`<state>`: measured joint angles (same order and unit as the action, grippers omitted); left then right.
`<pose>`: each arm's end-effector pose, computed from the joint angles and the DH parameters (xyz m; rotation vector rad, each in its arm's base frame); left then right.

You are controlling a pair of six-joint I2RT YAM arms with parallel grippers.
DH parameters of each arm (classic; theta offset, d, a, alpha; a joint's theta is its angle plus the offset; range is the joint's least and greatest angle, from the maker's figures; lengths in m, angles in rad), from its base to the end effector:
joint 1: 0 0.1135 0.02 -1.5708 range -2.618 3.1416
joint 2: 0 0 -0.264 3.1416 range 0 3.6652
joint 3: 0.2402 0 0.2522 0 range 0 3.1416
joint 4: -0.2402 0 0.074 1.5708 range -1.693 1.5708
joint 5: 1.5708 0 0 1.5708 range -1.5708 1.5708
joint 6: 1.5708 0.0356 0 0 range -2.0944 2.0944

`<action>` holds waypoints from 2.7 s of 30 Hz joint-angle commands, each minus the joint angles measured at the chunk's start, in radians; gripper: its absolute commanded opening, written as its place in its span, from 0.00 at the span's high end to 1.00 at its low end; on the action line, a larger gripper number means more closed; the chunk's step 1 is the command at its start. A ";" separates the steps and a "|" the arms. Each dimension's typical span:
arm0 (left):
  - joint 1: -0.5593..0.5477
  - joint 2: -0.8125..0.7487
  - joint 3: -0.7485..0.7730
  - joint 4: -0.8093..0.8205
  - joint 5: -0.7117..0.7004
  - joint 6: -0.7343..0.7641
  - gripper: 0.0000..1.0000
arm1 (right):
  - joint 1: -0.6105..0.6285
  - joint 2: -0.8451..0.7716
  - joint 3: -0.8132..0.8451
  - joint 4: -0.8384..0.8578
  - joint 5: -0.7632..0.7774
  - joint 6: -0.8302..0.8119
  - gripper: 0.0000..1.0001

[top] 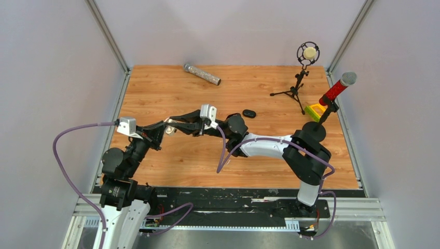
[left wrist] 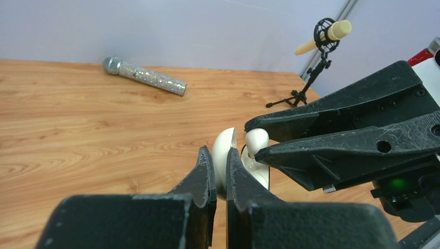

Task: Insert the wireless bluetooth earbuds into the charging case
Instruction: Place the earbud in the charging case.

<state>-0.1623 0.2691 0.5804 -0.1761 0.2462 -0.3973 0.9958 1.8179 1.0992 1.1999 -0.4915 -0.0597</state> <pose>0.0853 -0.0228 0.3305 0.0342 1.4703 -0.6337 0.2044 0.3464 0.3021 -0.9705 0.7387 1.0913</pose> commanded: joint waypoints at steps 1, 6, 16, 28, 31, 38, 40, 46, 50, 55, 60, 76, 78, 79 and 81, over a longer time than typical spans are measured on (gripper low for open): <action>0.016 -0.007 0.003 0.125 -0.009 -0.062 1.00 | -0.005 -0.028 -0.028 0.011 -0.042 0.047 0.90; 0.016 -0.010 -0.001 0.139 0.005 -0.060 1.00 | -0.005 -0.033 -0.029 0.003 -0.040 0.043 0.85; 0.017 -0.014 0.010 0.127 0.004 -0.027 1.00 | -0.004 -0.046 -0.042 0.006 -0.049 0.041 0.80; 0.017 -0.014 0.012 0.122 0.011 0.002 1.00 | -0.005 -0.078 -0.059 -0.050 -0.050 0.020 0.80; 0.017 -0.013 0.015 0.119 0.009 0.008 1.00 | -0.005 -0.083 -0.067 -0.058 -0.047 0.012 0.80; 0.017 -0.014 0.016 0.112 0.009 0.020 1.00 | -0.005 -0.113 -0.089 -0.079 -0.042 0.000 0.80; 0.017 -0.013 0.014 0.113 0.011 0.020 1.00 | -0.005 -0.116 -0.091 -0.082 -0.044 0.000 0.80; 0.017 -0.010 0.015 0.113 0.014 0.021 1.00 | -0.005 -0.119 -0.090 -0.085 -0.047 -0.002 0.84; 0.017 -0.011 0.016 0.111 0.015 0.025 1.00 | -0.005 -0.124 -0.095 -0.092 -0.044 -0.010 0.89; 0.017 -0.013 0.016 0.114 0.020 0.036 1.00 | -0.004 -0.133 -0.097 -0.101 -0.047 -0.023 0.96; 0.017 -0.014 0.017 0.114 0.026 0.053 1.00 | -0.005 -0.148 -0.107 -0.102 -0.046 -0.028 0.99; 0.017 -0.014 0.015 0.128 0.093 0.094 1.00 | -0.003 -0.127 -0.098 -0.104 -0.015 -0.047 1.00; 0.017 -0.014 0.012 0.127 0.101 0.094 1.00 | -0.003 -0.128 -0.093 -0.094 0.004 -0.050 1.00; 0.017 -0.013 0.010 0.124 0.105 0.094 1.00 | -0.003 -0.132 -0.089 -0.093 0.010 -0.051 1.00; 0.017 -0.013 0.008 0.121 0.114 0.094 1.00 | -0.003 -0.139 -0.076 -0.092 0.014 -0.051 1.00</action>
<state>-0.1551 0.2657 0.5686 -0.1398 0.3408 -0.3229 0.9955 1.6997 1.0107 1.1198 -0.5110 -0.0959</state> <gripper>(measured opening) 0.052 0.215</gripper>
